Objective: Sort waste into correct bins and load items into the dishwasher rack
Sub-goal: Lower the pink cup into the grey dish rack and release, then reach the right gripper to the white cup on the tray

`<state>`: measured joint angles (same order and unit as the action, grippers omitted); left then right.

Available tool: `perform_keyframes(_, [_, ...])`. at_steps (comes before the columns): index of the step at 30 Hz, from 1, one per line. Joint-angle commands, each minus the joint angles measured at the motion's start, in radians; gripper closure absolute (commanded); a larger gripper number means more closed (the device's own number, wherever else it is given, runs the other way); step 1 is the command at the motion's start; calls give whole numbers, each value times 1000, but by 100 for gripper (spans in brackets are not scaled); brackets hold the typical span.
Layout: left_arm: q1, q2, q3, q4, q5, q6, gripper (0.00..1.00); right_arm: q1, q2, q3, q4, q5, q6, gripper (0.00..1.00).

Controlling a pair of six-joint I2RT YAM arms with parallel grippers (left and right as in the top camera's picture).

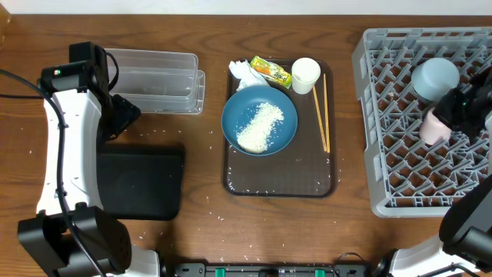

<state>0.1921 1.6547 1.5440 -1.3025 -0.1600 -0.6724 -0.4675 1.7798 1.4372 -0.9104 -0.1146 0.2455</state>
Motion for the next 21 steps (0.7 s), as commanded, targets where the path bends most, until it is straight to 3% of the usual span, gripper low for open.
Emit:
perform_keyframes(1, [4,-16,-2,-5,-8,6,2,-16,-9,48,-59,184,13,99])
perform_keyframes(7, [4,-16,-2,-5,-8,6,2,-16,-9,125,-198,315,54,99])
perform_keyframes(10, [4,-16,-2,-5,-8,6,2,-11,-9,170,-244,192,49,99])
perform_keyframes(14, [4,-16,-2,-5,-8,6,2,19,-9,231,-256,-202,-119,95])
perform_keyframes(16, [4,-16,-2,-5,-8,6,2,47,-9,249,-237,-415,-194,78])
perform_keyframes(18, [4,-16,-2,-5,-8,6,2,92,-9,257,-190,-557,-217,50])
perform_keyframes(21, [4,-16,-2,-5,-8,6,2,182,-9,257,-88,-565,-216,22])
